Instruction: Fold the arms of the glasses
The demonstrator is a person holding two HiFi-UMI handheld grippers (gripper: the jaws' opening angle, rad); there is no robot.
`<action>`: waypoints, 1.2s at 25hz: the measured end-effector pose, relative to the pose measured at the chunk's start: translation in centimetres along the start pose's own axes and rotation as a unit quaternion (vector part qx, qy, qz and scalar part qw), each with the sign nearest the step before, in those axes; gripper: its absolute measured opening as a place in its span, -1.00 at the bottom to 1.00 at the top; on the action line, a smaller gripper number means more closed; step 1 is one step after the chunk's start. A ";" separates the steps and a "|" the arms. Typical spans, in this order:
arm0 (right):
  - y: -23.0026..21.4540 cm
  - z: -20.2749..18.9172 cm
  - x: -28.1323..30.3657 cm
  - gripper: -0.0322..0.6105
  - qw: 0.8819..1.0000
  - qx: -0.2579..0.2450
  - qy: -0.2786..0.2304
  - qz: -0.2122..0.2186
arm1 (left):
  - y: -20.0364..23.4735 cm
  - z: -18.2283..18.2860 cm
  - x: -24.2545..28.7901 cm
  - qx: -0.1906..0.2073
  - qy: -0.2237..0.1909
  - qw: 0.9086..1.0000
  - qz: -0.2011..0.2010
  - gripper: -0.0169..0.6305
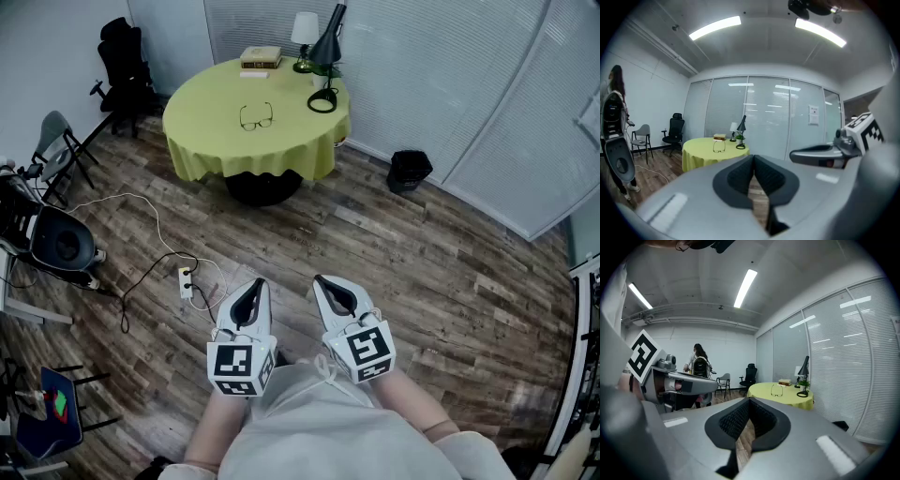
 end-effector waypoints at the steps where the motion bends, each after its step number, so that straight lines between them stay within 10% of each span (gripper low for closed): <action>1: 0.0 0.1 0.0 -0.90 1.000 -0.002 0.000 -0.001 | 0.0 0.1 0.0 0.000 0.001 1.000 0.000 -0.93; 30: -3.2 -2.7 8.4 -0.90 0.997 0.047 0.054 -0.013 | 5.9 -1.7 7.5 -0.017 0.034 0.999 -0.016 -0.93</action>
Point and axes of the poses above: the fingertips, and each gripper's own axes: x forward along the fingers, y to its left, z out of its top, the point moved 7 cm from there along -x, backward along the fingers, and after that the axes turned 8 degrees about -z, right-handed, at the moved point
